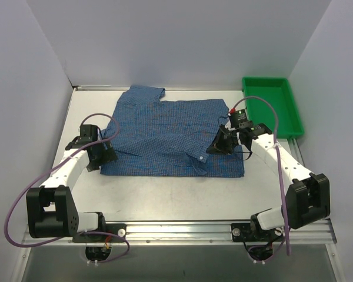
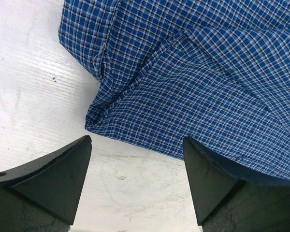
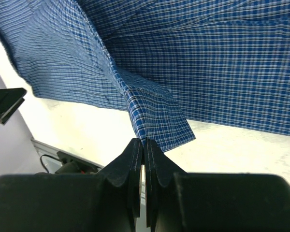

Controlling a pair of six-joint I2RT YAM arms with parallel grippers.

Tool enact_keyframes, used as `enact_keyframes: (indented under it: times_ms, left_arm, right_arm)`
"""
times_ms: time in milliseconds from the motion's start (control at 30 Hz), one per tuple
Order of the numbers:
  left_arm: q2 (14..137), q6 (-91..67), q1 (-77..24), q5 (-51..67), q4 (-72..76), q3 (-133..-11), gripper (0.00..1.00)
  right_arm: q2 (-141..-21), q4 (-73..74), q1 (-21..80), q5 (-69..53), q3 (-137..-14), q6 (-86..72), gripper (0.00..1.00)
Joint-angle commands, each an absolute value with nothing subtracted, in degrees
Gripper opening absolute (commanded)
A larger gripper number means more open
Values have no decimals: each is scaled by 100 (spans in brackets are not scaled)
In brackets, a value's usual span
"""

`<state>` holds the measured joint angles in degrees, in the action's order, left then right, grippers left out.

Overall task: Fold and stack the long sleeve shirts
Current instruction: Fold the shirt

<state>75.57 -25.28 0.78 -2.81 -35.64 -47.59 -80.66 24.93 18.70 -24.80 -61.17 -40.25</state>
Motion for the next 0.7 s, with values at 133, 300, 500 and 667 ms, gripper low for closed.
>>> enact_keyframes:
  times_ms: [133,300,500,667]
  left_arm:
    - [7532,-2549,53,-360,-3577,-4816,85]
    - [7532,-2540,53,-325,-3568,-4825,85]
    - [7506,-2514,53,-281,-3560,-4825,86]
    - [7558,-2514,53,-246,-3560,-4834,86]
  right_arm:
    - [-8121,2883,1775,-1498,-6266,-3516,0]
    - [-8787,2786,1749,-748,-6512,-3217,2]
    - [-9080,2707,1863,226,-6688,-3252,43]
    - [-8851,2585,2188,449,-6575,-2893,46]
